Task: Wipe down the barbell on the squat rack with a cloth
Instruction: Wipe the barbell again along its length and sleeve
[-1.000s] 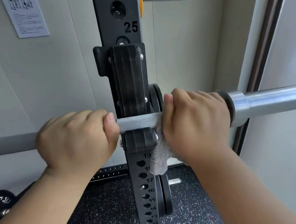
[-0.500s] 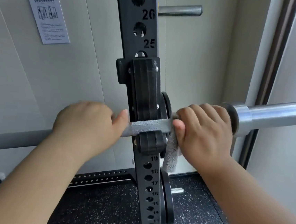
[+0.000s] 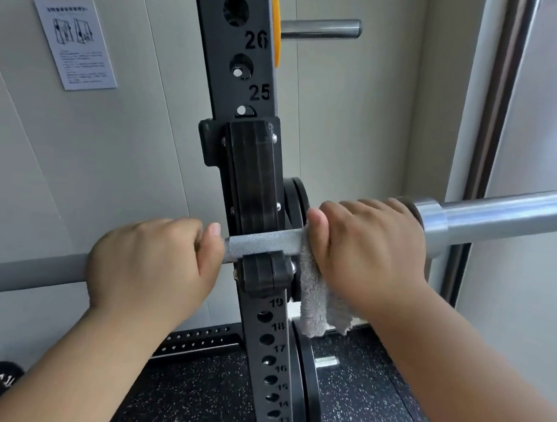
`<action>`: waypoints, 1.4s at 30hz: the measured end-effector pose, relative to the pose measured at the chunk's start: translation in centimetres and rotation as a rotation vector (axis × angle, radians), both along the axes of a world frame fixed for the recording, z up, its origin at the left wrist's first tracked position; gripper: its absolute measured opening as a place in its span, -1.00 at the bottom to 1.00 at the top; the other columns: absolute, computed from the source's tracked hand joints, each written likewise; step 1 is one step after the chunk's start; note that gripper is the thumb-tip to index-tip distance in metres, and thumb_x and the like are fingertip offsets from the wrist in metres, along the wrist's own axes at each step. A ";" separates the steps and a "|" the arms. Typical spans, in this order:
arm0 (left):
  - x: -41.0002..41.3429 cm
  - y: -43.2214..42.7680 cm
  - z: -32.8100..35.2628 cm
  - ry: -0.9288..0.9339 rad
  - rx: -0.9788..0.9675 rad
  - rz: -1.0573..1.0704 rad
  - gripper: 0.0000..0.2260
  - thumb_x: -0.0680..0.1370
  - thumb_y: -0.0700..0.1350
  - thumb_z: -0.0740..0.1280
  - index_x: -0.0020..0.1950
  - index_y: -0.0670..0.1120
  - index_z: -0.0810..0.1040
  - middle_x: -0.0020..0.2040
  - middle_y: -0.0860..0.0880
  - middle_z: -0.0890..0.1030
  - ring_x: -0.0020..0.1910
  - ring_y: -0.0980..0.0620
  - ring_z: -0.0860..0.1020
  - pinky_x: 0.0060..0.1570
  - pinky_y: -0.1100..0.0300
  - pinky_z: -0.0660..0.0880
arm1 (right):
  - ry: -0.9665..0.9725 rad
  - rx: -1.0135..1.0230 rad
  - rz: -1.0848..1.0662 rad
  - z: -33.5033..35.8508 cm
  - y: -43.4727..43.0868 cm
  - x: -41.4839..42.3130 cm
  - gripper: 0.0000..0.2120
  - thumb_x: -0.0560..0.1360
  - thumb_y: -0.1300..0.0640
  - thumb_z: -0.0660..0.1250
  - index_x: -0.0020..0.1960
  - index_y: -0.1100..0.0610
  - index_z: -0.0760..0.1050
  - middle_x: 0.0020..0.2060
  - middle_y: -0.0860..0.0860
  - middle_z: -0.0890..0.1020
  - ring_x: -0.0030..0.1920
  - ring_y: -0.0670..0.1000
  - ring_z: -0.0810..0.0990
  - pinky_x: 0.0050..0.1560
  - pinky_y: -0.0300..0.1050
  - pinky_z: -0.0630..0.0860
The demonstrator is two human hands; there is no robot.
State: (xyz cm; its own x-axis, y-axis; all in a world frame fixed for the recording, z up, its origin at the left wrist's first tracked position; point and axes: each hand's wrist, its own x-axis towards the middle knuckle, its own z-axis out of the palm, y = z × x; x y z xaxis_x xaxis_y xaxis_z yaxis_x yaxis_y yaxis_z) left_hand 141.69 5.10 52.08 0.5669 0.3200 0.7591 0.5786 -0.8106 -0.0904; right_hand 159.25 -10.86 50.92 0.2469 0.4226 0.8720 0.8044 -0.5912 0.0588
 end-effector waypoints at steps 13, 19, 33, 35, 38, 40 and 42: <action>-0.2 1.0 0.4 0.005 0.005 0.115 -0.44 0.63 0.23 -0.04 -0.44 -0.07 0.32 -0.50 0.00 0.34 -0.52 -0.09 0.31 -0.37 0.21 0.22 | 0.414 -0.431 -0.020 5.7 0.4 -0.4 -0.46 0.71 -0.18 -0.04 -0.31 0.09 0.30 -0.34 0.04 0.35 -0.14 0.21 0.46 -0.09 0.00 0.39; -0.6 0.7 -0.5 -0.039 0.021 -0.022 -0.52 0.60 0.24 0.08 -0.40 -0.04 0.22 -0.49 0.00 0.31 -0.50 -0.06 0.23 -0.34 0.17 0.18 | 0.023 -0.061 -0.023 0.6 0.0 -0.3 -0.46 0.75 -0.09 -0.04 -0.37 0.05 0.26 -0.48 -0.08 0.33 -0.46 0.16 0.39 -0.30 -0.06 0.19; -1.3 1.8 0.6 0.045 0.034 0.130 -0.41 0.64 0.21 -0.01 -0.43 -0.07 0.46 -0.49 -0.02 0.43 -0.53 -0.11 0.37 -0.37 0.24 0.12 | 0.591 -0.541 -0.040 7.0 0.9 -0.3 -0.55 0.72 -0.08 0.00 -0.27 0.10 0.31 -0.30 0.05 0.36 -0.25 0.12 0.41 -0.05 -0.01 0.34; -1.6 2.0 -0.5 -0.068 0.087 0.041 -0.50 0.60 0.17 0.11 -0.46 -0.07 0.38 -0.51 -0.07 0.40 -0.58 -0.15 0.39 -0.33 0.21 0.12 | 0.473 -0.439 -0.056 5.5 0.9 -0.2 -0.53 0.73 -0.06 -0.01 -0.30 0.10 0.30 -0.34 0.03 0.36 -0.32 0.11 0.38 -0.11 -0.01 0.36; -1.7 1.9 -0.5 -0.070 0.047 -0.031 -0.53 0.59 0.20 0.12 -0.43 -0.03 0.29 -0.50 -0.04 0.37 -0.56 -0.13 0.34 -0.33 0.18 0.14 | 0.077 -0.054 -0.057 0.6 0.3 -0.5 -0.49 0.75 -0.05 -0.02 -0.32 0.05 0.38 -0.43 -0.03 0.43 -0.37 0.18 0.43 -0.24 0.02 0.39; -1.7 1.4 0.5 0.015 -0.012 0.048 -0.44 0.60 0.29 0.03 -0.42 -0.08 0.32 -0.50 0.02 0.39 -0.51 -0.10 0.33 -0.37 0.21 0.17 | -0.056 0.107 0.025 -1.6 0.2 0.2 -0.52 0.76 -0.05 -0.01 -0.20 0.06 0.50 -0.32 -0.02 0.54 -0.28 0.17 0.49 -0.12 0.07 0.39; -1.8 1.8 1.8 0.169 -0.098 0.078 -0.30 0.60 0.40 -0.14 -0.38 -0.06 0.46 -0.44 0.05 0.48 -0.39 -0.03 0.44 -0.36 0.17 0.30 | -0.136 0.166 0.050 -3.1 0.6 0.7 -0.56 0.75 -0.04 0.00 -0.08 0.09 0.57 -0.20 0.00 0.60 -0.17 0.17 0.52 0.03 0.11 0.39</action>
